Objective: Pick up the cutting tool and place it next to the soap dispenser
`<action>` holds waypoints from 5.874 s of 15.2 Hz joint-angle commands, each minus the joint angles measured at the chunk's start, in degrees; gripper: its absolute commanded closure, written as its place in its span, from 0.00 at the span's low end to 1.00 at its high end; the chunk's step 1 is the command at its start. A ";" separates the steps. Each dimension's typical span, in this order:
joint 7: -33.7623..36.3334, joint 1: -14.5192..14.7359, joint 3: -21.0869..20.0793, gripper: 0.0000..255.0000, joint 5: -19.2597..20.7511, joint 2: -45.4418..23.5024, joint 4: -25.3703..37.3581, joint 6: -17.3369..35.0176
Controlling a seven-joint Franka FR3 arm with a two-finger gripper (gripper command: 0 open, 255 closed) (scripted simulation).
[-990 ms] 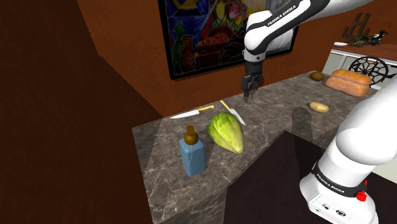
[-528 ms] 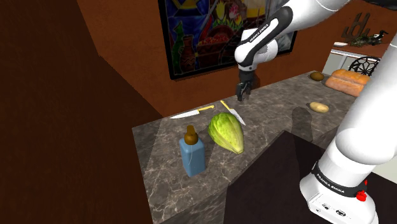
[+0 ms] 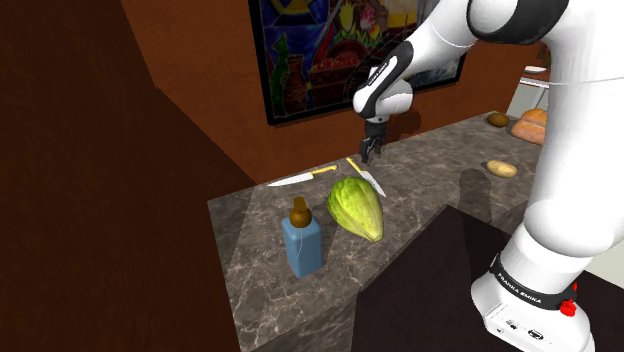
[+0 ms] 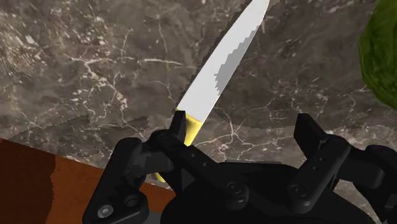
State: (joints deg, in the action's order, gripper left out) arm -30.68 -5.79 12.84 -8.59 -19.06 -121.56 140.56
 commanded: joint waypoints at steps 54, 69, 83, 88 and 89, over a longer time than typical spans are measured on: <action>-3.19 -3.71 -1.47 1.00 -3.13 -10.66 17.22 -4.81; -1.41 -2.90 -0.20 1.00 -0.84 -4.12 19.67 -13.65; -0.06 -2.58 0.47 1.00 0.78 0.12 24.68 -22.74; 0.33 -2.57 0.62 1.00 1.19 1.14 27.15 -26.19; 0.40 -2.57 0.65 1.00 1.26 1.31 27.69 -26.89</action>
State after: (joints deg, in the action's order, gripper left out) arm -30.43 -8.41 13.47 -7.43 -17.99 -94.32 114.37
